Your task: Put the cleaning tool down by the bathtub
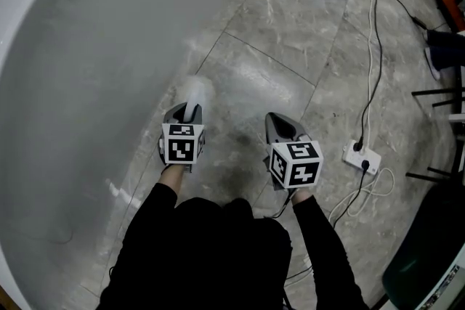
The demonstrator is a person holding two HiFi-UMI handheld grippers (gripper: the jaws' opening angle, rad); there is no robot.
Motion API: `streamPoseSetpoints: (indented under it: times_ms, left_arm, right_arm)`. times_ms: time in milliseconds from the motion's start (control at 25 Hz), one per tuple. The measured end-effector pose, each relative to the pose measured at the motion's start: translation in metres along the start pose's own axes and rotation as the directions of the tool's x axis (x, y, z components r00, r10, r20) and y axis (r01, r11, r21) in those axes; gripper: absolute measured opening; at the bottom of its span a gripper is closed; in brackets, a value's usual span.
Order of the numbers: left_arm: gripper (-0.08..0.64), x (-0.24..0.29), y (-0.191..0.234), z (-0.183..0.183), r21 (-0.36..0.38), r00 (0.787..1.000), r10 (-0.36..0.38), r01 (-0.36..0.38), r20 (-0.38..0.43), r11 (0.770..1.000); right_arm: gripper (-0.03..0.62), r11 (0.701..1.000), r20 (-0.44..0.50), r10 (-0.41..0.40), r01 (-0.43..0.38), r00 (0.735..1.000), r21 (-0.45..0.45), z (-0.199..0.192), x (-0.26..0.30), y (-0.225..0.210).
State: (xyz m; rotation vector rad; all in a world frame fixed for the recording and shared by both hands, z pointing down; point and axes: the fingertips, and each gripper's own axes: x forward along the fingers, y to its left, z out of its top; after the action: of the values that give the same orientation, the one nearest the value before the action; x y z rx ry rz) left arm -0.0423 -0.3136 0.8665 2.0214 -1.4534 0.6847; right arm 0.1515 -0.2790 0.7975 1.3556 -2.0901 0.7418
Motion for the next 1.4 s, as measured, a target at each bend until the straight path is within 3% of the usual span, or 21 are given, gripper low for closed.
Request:
streamPoseSetpoints:
  times_ms: [640, 880, 1400]
  left_arm:
    - [0.095, 0.047, 0.001, -0.010, 0.006, 1.000, 0.008, -0.008, -0.022, 1.000]
    - [0.095, 0.056, -0.002, -0.014, 0.053, 1.000, 0.010, -0.008, -0.022, 0.999]
    - [0.133, 0.040, -0.007, -0.003, 0.003, 0.999, -0.035, 0.035, -0.004, 0.999]
  right_arm:
    - [0.001, 1.000, -0.023, 0.004, -0.003, 1.000, 0.023, -0.024, 0.012, -0.006]
    - [0.000, 1.000, -0.032, 0.000, 0.001, 0.999, 0.026, -0.028, 0.014, -0.009]
    - [0.001, 1.000, -0.020, -0.005, 0.005, 1.000, 0.007, -0.019, 0.008, -0.002]
